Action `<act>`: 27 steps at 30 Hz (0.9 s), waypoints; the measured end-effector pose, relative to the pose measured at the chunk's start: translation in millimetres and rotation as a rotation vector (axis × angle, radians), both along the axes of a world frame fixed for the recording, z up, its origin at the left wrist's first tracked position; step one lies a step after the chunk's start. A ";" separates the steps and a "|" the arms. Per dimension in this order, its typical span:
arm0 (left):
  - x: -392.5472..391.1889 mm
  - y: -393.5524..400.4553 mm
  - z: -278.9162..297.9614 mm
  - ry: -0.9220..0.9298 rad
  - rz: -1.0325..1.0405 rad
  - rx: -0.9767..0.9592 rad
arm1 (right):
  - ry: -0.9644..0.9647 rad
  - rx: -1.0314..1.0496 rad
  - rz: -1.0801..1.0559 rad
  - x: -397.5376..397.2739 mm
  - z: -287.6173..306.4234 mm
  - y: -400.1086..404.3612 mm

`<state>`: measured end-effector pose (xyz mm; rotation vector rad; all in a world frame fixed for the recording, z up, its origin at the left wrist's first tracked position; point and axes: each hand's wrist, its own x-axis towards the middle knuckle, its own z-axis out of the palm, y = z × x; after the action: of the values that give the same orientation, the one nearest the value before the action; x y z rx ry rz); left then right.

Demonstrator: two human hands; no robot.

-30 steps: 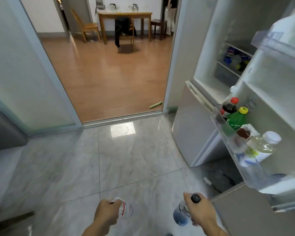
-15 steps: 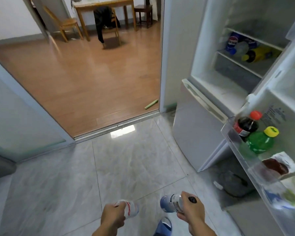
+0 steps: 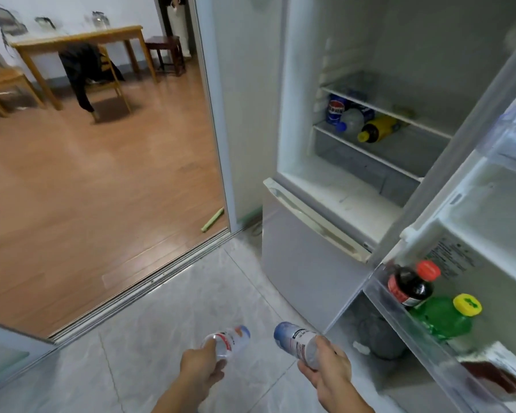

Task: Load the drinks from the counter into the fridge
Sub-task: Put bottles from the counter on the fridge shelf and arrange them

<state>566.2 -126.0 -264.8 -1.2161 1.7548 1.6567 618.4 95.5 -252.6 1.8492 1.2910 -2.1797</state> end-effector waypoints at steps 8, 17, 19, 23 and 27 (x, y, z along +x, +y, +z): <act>-124.9 -1.5 26.8 0.075 -0.251 0.277 | 0.199 -0.130 -0.368 -84.1 18.6 -31.4; -224.4 25.5 76.9 0.103 -0.354 0.548 | 0.528 -0.207 -0.605 -140.6 71.3 -43.1; -238.5 38.5 85.6 0.101 -0.390 0.593 | 0.588 -0.224 -0.654 -152.1 81.7 -39.1; -258.7 73.1 100.0 0.124 -0.414 0.667 | 0.666 -0.185 -0.738 -177.2 97.4 -21.8; -276.0 109.3 117.5 0.166 -0.491 0.735 | 0.677 -0.044 -0.748 -199.0 108.9 9.8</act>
<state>290.2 -16.7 -147.3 -0.2968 1.1901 1.8537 419.4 105.3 -143.7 1.8352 0.5664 -3.3887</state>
